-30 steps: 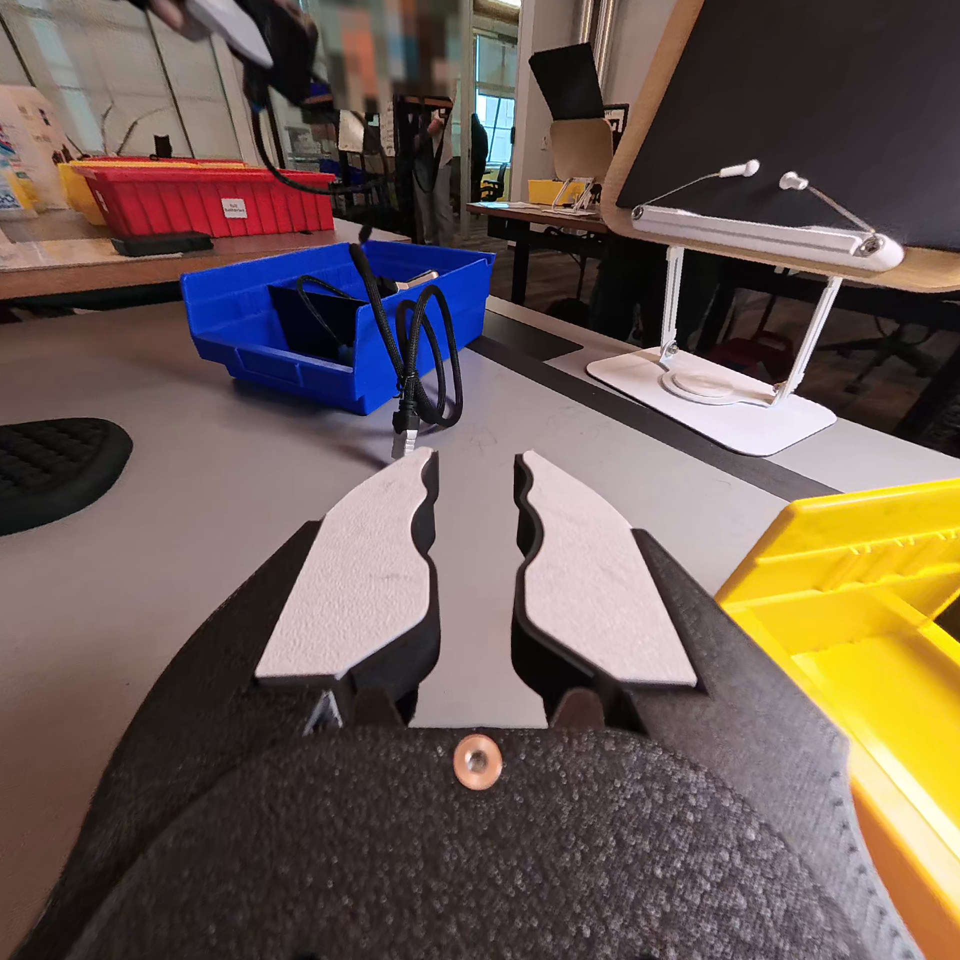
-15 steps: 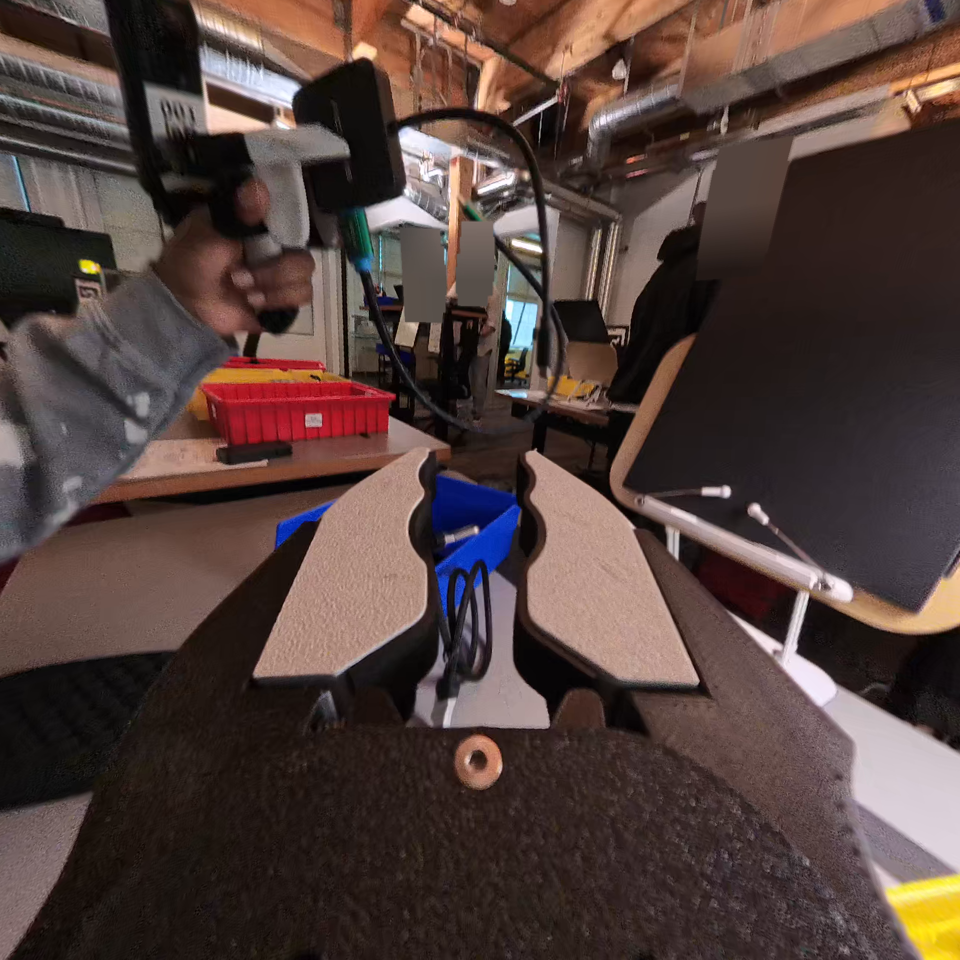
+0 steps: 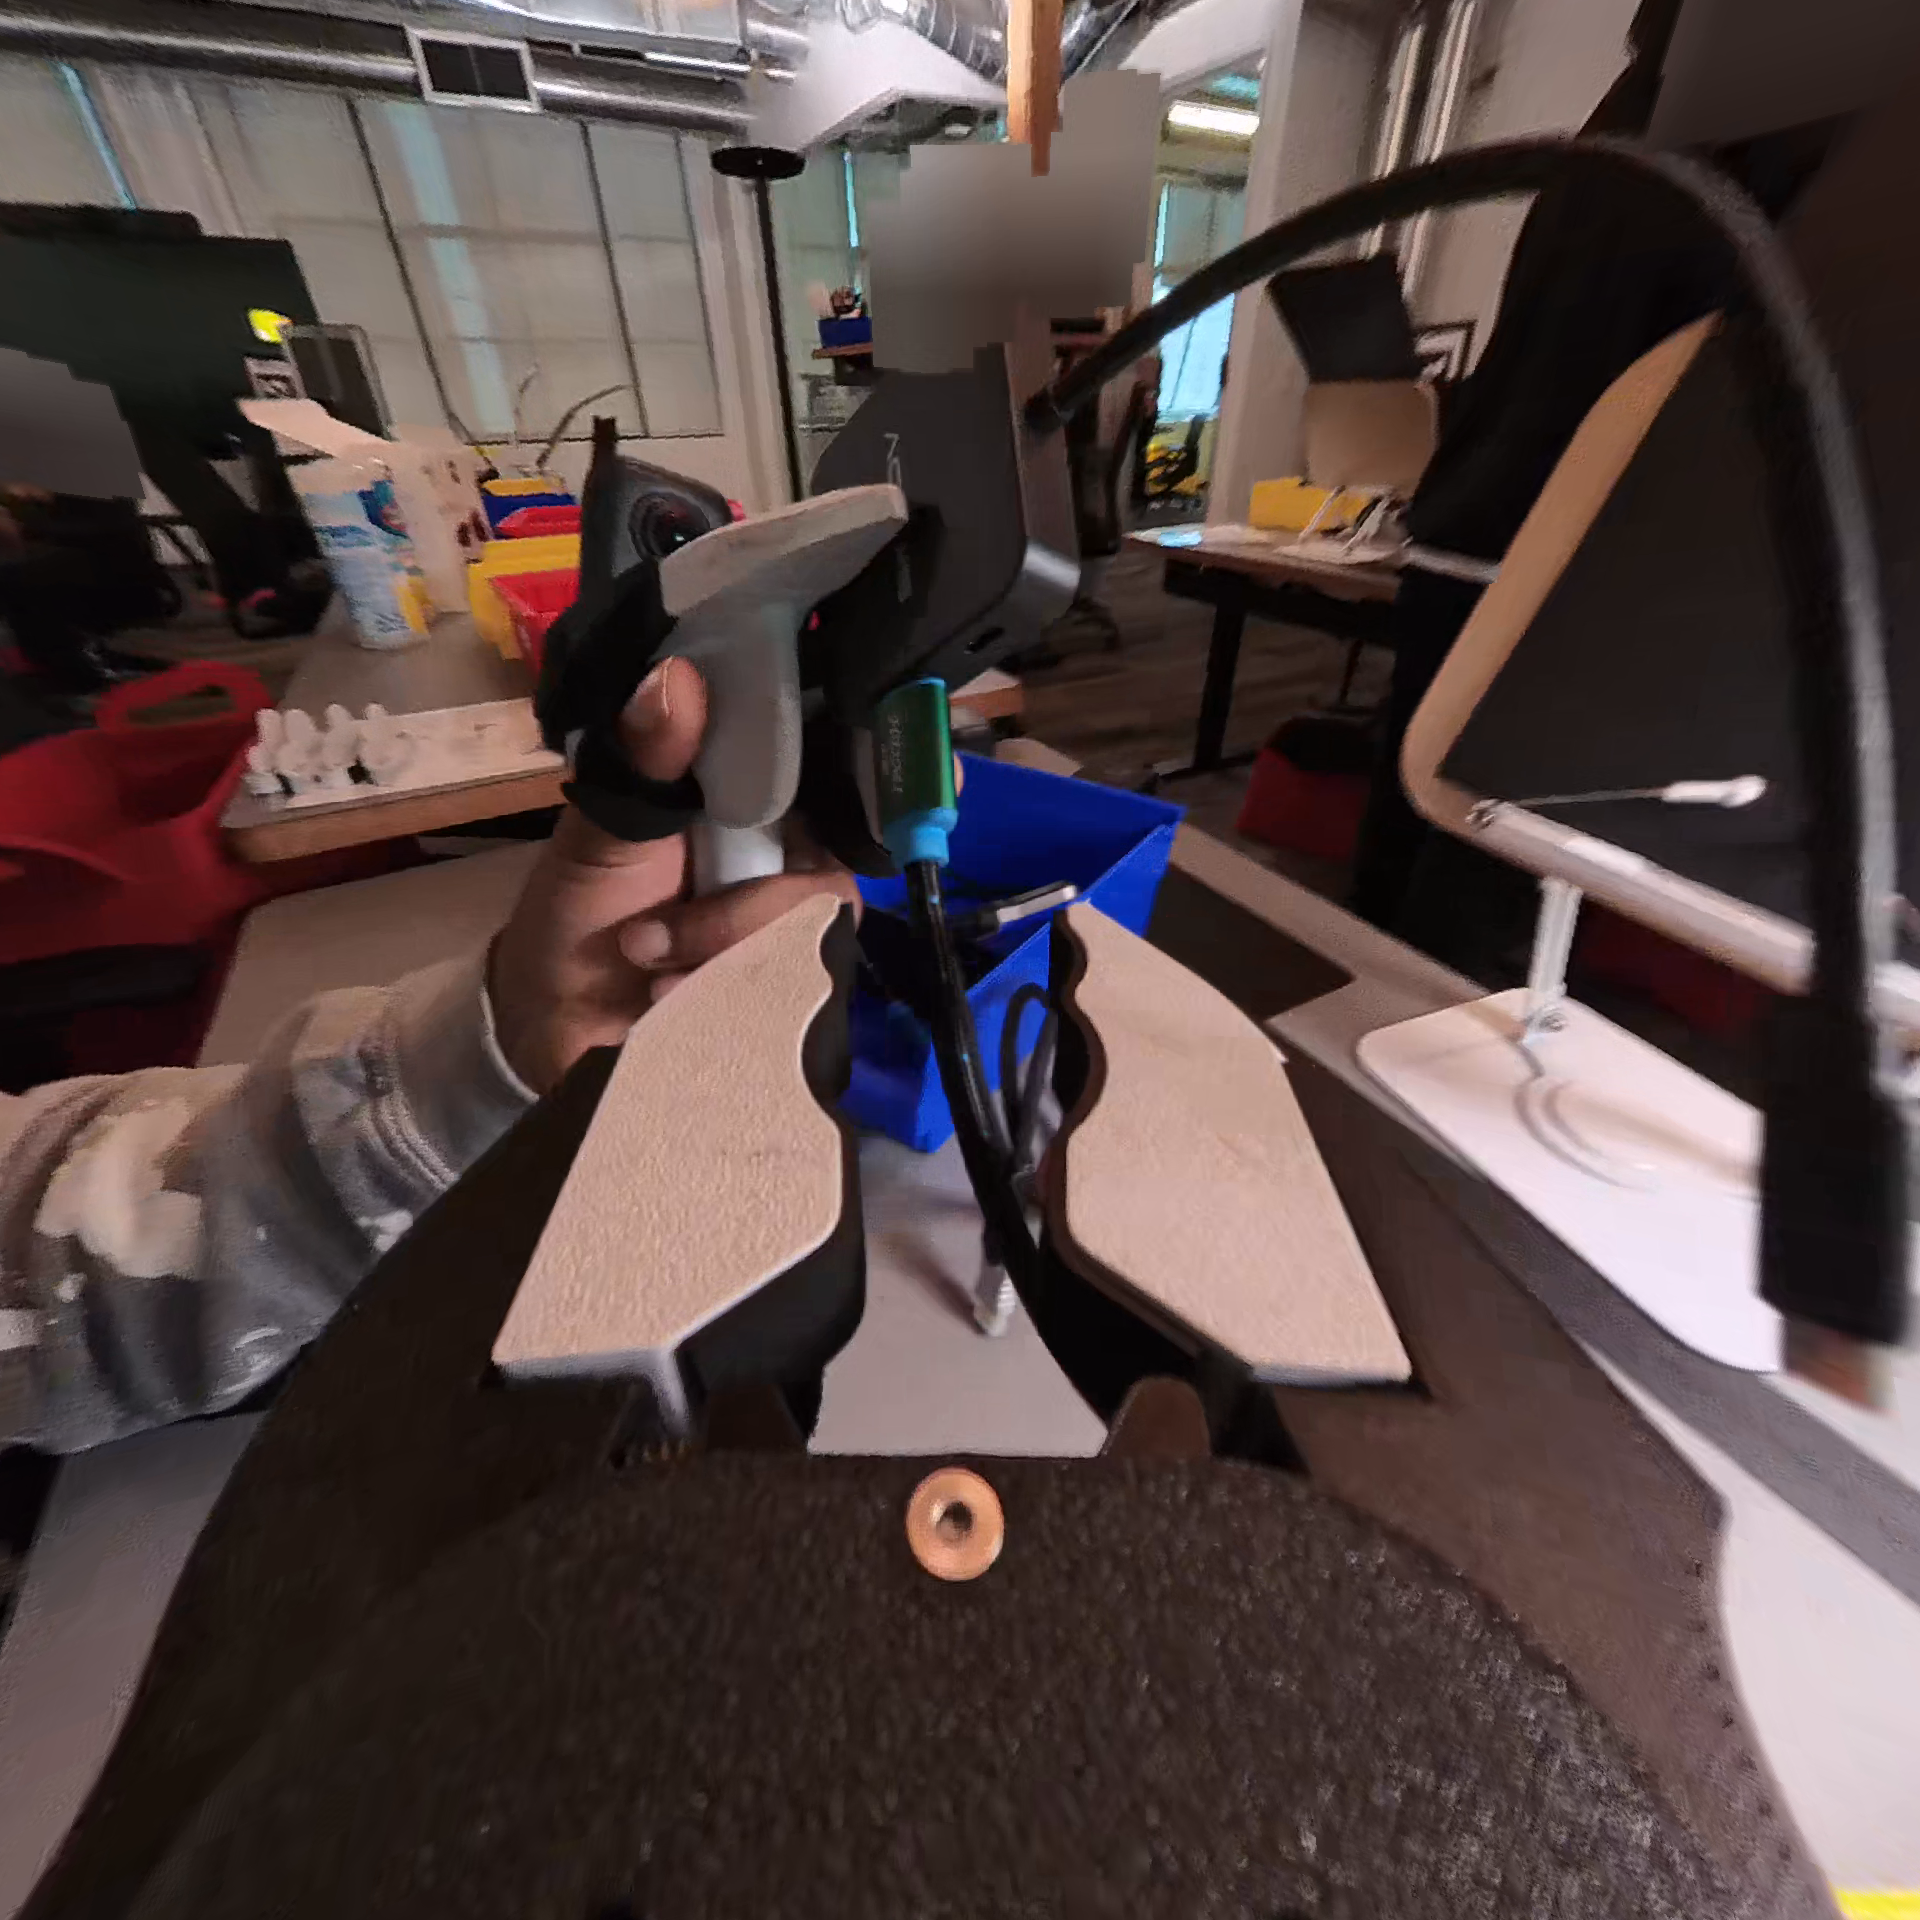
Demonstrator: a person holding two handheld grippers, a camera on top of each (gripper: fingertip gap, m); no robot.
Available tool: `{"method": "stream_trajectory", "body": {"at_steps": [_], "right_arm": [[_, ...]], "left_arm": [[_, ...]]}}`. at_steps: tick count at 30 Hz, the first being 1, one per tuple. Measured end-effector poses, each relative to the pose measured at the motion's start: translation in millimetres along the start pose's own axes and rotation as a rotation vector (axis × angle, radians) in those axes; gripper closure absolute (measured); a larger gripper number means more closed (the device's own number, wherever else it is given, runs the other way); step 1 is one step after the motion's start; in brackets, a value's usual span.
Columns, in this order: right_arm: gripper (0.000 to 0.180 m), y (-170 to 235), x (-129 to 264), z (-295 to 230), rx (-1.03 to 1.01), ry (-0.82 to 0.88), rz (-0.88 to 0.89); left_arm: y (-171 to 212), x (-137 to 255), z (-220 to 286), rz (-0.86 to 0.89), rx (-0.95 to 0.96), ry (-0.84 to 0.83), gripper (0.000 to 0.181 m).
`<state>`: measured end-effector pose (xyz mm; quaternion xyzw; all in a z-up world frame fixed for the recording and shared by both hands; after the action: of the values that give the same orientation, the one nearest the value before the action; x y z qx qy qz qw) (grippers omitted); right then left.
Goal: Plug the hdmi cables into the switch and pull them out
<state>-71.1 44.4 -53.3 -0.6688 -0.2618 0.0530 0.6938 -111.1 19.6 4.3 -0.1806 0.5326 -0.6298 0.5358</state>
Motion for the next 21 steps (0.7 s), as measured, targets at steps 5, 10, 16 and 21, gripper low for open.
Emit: {"method": "stream_trajectory", "body": {"at_steps": [5, 10, 16, 21], "right_arm": [[0.145, 19.2, -25.4, 3.5, -0.032, -0.009, -0.044], [0.171, 23.0, -18.7, 7.8, 0.051, 0.033, -0.091], [0.175, 44.3, 10.4, 17.8, 0.333, 0.148, -0.353], [0.178, 49.8, 31.6, 32.5, 0.726, 0.413, -0.469]], "left_arm": [[13.1, -1.3, -7.7, 0.005, 0.03, 0.029, 0.166], [22.3, -4.3, -11.0, -0.091, -0.023, 0.008, 0.164], [58.8, -2.4, -10.2, -0.503, -0.114, 0.034, 0.156], [93.0, 4.5, 6.3, -0.731, -0.058, 0.196, 0.154]]}}
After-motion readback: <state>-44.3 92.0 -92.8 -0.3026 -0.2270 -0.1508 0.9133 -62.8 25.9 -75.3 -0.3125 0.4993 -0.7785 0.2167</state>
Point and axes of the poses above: each gripper's, where its closed fingertips meet, x back along the fingers, y out of its underside, z = x × y across the jaws, the point moved 1 cm from there along x, back along the fingers, and after that the axes turned 15 degrees about -z, right-handed, at the moved point
